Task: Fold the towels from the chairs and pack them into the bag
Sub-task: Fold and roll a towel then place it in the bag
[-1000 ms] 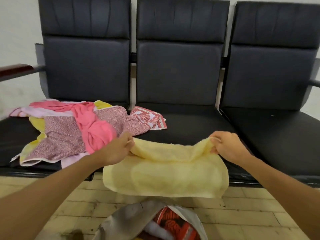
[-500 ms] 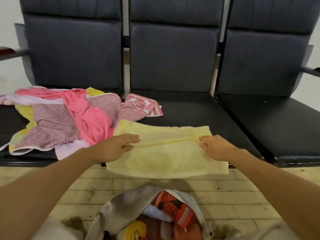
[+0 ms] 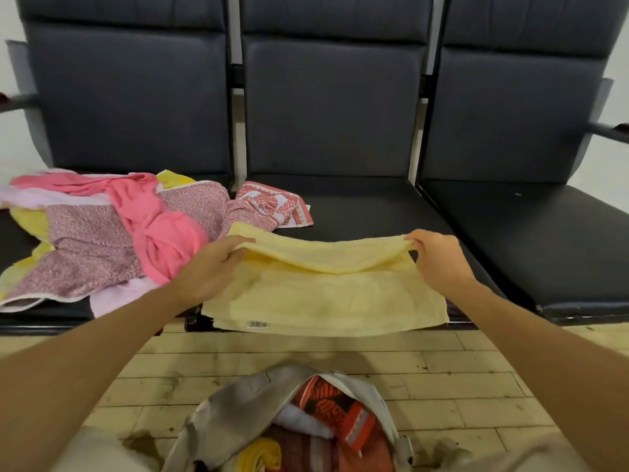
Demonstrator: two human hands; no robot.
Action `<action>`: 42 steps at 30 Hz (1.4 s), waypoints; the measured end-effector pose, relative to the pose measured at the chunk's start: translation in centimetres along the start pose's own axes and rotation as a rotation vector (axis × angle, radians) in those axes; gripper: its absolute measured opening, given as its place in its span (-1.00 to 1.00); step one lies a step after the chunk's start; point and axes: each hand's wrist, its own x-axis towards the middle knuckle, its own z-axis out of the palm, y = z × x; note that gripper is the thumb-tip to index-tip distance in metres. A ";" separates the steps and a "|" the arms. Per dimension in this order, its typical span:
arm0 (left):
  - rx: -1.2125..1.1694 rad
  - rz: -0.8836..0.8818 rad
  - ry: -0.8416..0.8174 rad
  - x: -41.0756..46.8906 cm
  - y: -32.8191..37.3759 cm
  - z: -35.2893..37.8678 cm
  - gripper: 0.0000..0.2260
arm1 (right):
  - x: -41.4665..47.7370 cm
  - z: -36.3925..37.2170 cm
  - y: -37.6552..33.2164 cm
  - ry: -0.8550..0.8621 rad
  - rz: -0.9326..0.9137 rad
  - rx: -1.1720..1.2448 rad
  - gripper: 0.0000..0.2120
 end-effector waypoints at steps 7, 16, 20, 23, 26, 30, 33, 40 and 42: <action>-0.062 -0.076 0.079 -3.7 3.0 -3.7 -0.79 | -3.4 -4.3 0.7 -0.029 -0.123 0.009 -0.75; -0.161 -0.235 -0.248 -4.6 3.6 -5.1 -0.50 | -5.4 -5.9 1.0 -0.287 -0.146 -0.044 -0.77; 0.030 -0.223 -0.328 -4.0 3.2 -4.4 -0.53 | -4.7 -4.7 1.2 -0.405 -0.061 -0.135 -0.72; 0.123 -0.208 -0.151 -3.0 3.1 -3.2 -0.54 | -3.9 -4.1 1.3 -0.274 0.061 -0.066 -0.78; 0.214 -0.223 0.006 -2.0 1.1 -2.6 -0.67 | -3.5 -3.1 1.2 -0.243 0.202 -0.062 -0.84; 0.200 -0.452 -0.137 -1.4 -1.2 -1.8 -0.51 | -3.1 -1.5 0.7 -0.273 0.371 -0.041 -0.69; 0.223 -0.502 -0.251 -1.4 -1.2 -1.4 -0.35 | -3.1 -0.9 -0.3 -0.290 0.442 -0.038 -0.66; 0.292 -0.424 -0.222 -1.8 1.3 -1.4 -0.68 | -3.2 -0.2 -1.3 -0.270 0.523 -0.041 -0.67; 0.148 -0.452 -0.145 -1.8 1.8 -1.6 -0.72 | -3.1 -0.3 -1.7 -0.311 0.488 -0.099 -0.73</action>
